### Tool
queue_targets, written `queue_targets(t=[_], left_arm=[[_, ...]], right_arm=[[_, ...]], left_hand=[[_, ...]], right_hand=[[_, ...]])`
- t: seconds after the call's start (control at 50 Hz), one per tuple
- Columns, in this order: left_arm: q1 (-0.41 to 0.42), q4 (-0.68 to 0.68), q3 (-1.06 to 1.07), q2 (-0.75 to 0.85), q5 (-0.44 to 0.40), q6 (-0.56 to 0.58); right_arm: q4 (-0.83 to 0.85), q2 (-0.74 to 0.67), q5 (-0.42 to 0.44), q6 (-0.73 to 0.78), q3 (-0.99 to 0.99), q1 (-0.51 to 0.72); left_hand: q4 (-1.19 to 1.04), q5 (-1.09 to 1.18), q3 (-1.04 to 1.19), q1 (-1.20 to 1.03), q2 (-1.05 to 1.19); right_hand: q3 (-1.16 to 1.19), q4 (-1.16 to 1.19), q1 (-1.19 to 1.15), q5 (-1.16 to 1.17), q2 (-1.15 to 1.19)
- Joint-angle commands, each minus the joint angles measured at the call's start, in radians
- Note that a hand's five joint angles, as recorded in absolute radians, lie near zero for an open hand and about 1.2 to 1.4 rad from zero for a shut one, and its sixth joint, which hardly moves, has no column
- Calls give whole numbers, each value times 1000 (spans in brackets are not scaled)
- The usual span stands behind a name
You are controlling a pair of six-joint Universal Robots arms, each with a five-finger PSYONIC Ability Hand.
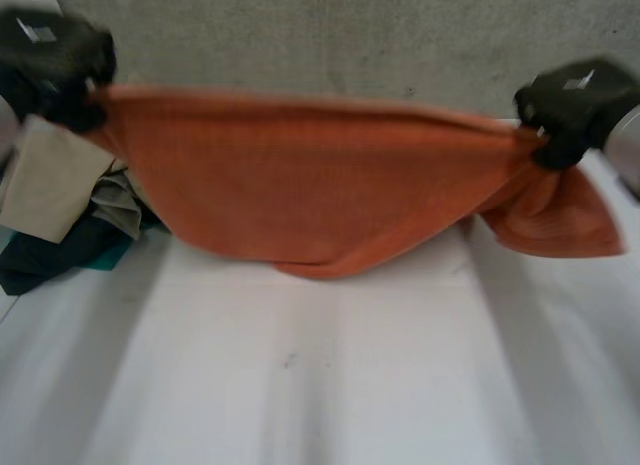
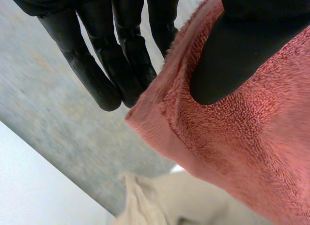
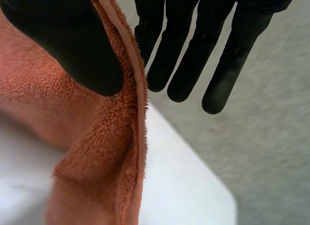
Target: Fold the laundry.
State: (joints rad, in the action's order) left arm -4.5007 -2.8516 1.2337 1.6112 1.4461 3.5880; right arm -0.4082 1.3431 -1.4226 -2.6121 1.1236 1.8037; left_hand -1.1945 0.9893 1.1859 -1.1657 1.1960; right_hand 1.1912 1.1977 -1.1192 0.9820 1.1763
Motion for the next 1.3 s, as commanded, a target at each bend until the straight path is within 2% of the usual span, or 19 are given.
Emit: queue_targets(t=[0.02, 0.1, 0.24, 0.3, 0.34, 0.4, 0.42, 0.46, 0.48, 0.5, 0.58, 0.64, 0.82, 0.9, 1.0, 1.12, 1.18, 1.22, 1.3], left_arm=[[24, 161, -152, 59, 22, -12], [40, 238, -233, 250, 50, 11], [77, 216, -448, 551, 83, 49], [98, 164, -630, 674, 93, 54], [112, 103, -770, 719, 93, 48], [118, 5, -882, 731, 83, 37], [118, -82, -936, 728, 83, 28], [120, -170, -959, 713, 91, 9], [123, -248, -950, 684, 96, -12], [123, -283, -938, 668, 99, -21], [124, -408, -832, 589, 94, -67], [117, -451, -716, 537, 83, -95], [72, -454, -364, 474, 86, -123], [58, -474, -179, 483, 73, -117], [44, -511, -59, 529, 43, -106], [18, -528, -8, 564, 34, -78], [6, -526, 4, 563, 33, -74], [-3, -523, 10, 552, 28, -78], [-20, -522, 26, 524, 28, -78]], right_arm=[[-173, -42, 22, 61, -180, -17], [-242, -181, 33, 171, -246, -9], [-229, -376, 28, 277, -323, 13], [-124, -470, 8, 276, -416, 25], [-16, -513, -34, 258, -505, 29], [130, -527, -82, 219, -588, 25], [235, -519, -113, 183, -619, 20], [334, -501, -133, 141, -624, 16], [382, -489, -134, 121, -619, 11], [464, -461, -131, 86, -602, 5], [611, -397, -102, 35, -523, -3], [634, -345, -67, 24, -437, -15], [577, -265, 86, 3, -118, -56], [568, -280, 184, -14, 80, -75], [600, -361, 247, -16, 205, -89], [602, -459, 235, -23, 214, -95], [592, -472, 206, -48, 200, -98], [586, -476, 171, -95, 183, -107], [533, -490, 94, -219, 136, -128]], left_hand=[[-202, 232, 210, -231, 200], [-202, 232, 210, -231, 200], [-202, 232, 210, -231, 200], [-202, 232, 210, -231, 200], [-202, 232, 210, -231, 200], [-202, 232, 210, -231, 200], [-202, 232, 210, -231, 200], [-202, 232, 210, -231, 200], [-202, 232, 210, -231, 200], [-202, 232, 210, -231, 200], [-202, 232, 210, -231, 200], [-202, 232, 210, -231, 200], [-202, 232, 210, -231, 200], [-202, 232, 210, -231, 200], [-202, 232, 210, -231, 200], [-202, 232, 210, -231, 200], [-202, 232, 210, -231, 200], [-202, 232, 210, -231, 200], [-202, 232, 210, -231, 200]], right_hand=[[205, 199, -277, 240, 220], [205, 199, -277, 240, 220], [205, 199, -277, 240, 220], [205, 199, -277, 240, 220], [205, 199, -277, 240, 220], [205, 199, -277, 240, 220], [205, 199, -277, 240, 220], [205, 199, -277, 240, 220], [205, 199, -277, 240, 220], [205, 199, -277, 240, 220], [205, 199, -277, 240, 220], [205, 199, -277, 240, 220], [205, 199, -277, 240, 220], [205, 199, -277, 240, 220], [205, 199, -277, 240, 220], [170, 163, -242, 204, 185], [12, 5, -84, 46, 26], [-208, -215, 136, -173, -193], [-326, -333, 254, -291, -311]])
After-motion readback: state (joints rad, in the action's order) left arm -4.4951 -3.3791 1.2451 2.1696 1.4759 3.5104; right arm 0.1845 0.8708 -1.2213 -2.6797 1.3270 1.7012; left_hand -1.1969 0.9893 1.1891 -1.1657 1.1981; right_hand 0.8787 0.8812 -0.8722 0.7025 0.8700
